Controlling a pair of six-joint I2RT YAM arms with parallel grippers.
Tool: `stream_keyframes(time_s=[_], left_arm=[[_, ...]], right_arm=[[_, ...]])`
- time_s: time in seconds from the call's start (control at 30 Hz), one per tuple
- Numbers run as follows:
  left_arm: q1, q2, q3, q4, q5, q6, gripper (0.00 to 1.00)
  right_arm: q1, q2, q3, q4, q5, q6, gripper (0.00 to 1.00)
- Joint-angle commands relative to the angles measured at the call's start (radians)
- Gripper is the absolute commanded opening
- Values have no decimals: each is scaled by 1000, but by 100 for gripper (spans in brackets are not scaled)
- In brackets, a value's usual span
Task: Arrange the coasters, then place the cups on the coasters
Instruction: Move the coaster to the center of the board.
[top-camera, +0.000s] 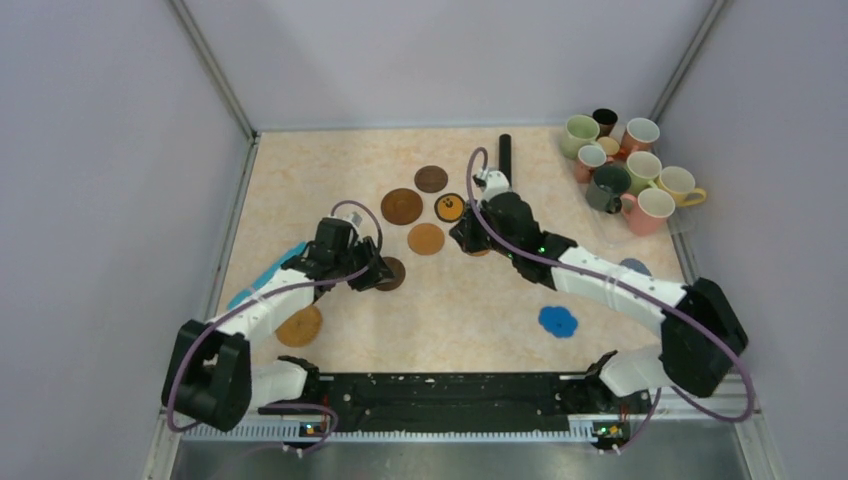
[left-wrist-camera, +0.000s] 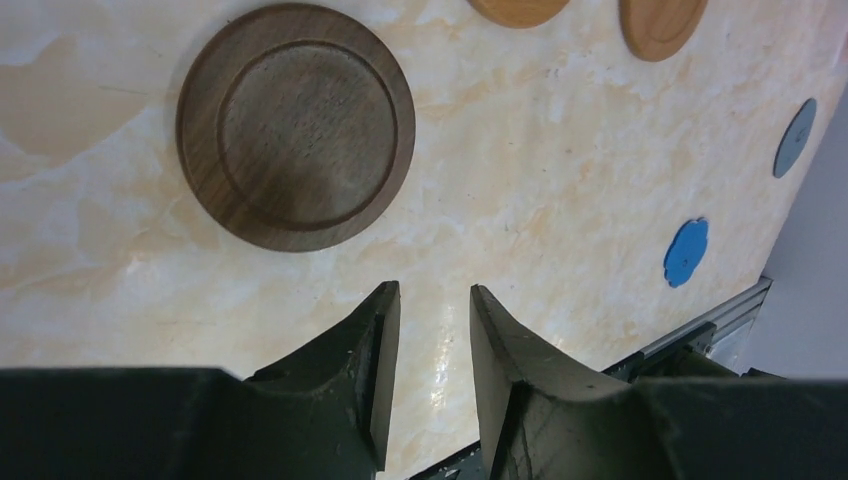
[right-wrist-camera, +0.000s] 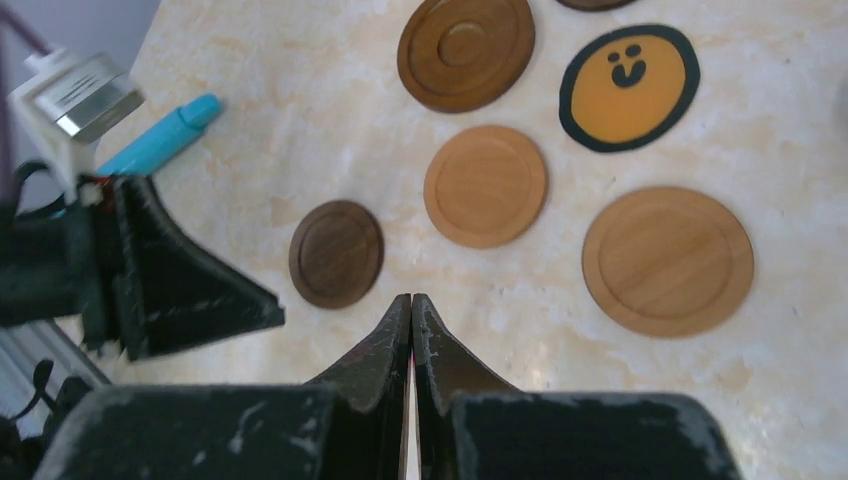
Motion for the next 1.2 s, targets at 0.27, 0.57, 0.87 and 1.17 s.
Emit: stream_keyframes(time_s=[0.27,0.57,0.87,1.17], left_arm=[[1,320,82,183,82,-29,33],[1,357,100,128,-73,7,34],[0,326,153,93,-110,27,34],[2,142,138,-90,-253,61,30]], right_arm=[[11,-277,-235,27,8,42,0],[11,-286,-267,44,-48,52,0],[10,-324,-284,19,-47,42,0],[10,-335,-302,40,-74,62,0]])
